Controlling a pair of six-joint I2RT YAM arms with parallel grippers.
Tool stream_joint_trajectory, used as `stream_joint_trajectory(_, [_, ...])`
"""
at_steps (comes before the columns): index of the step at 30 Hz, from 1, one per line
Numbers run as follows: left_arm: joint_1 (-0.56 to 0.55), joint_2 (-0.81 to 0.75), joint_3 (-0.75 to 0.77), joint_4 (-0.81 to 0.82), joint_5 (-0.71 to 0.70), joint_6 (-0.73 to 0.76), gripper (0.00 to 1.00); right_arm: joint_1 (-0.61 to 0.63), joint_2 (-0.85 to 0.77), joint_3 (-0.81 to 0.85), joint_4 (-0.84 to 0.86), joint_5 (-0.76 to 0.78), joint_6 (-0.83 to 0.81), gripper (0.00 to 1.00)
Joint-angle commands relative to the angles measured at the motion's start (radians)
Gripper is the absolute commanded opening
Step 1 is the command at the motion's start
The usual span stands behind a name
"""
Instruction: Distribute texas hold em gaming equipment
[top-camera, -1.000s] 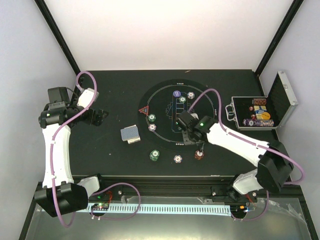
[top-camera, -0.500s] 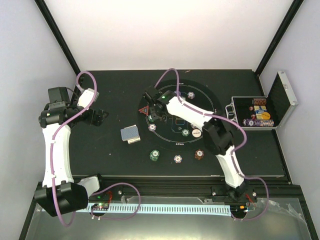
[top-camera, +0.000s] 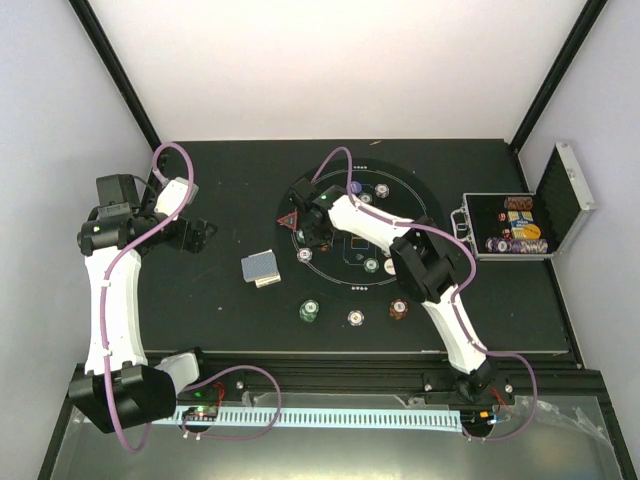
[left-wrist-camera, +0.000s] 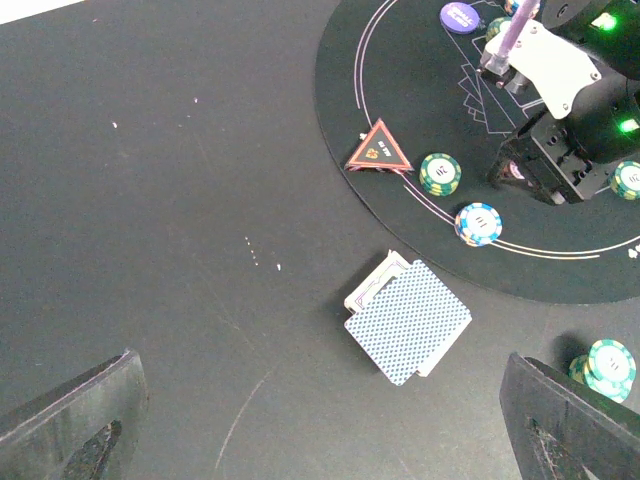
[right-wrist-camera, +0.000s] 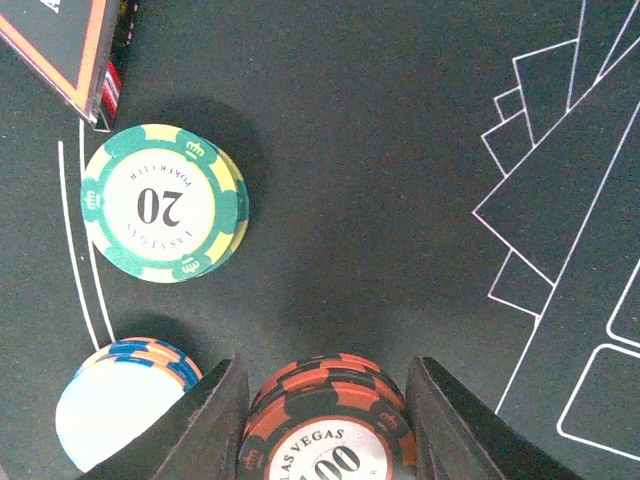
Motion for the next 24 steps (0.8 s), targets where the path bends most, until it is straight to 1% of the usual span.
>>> stream_joint_trajectory(1, [0.008, 0.005, 0.031, -0.012, 0.016, 0.004, 0.99, -0.019, 0.028, 0.02, 0.017, -0.025, -0.016, 0.32])
stream_joint_trajectory(21, [0.008, 0.006, 0.027, -0.006, 0.012, 0.006, 0.99, -0.024, 0.088, 0.098, 0.0, -0.058, -0.031, 0.34])
stream_joint_trajectory(23, [0.007, 0.005, 0.027, -0.006, 0.012, 0.006, 0.99, -0.023, 0.094, 0.102, -0.005, -0.057, -0.032, 0.35])
stream_joint_trajectory(24, [0.008, 0.005, 0.027, -0.005, 0.012, 0.005, 0.99, -0.023, 0.095, 0.102, -0.005, -0.055, -0.032, 0.38])
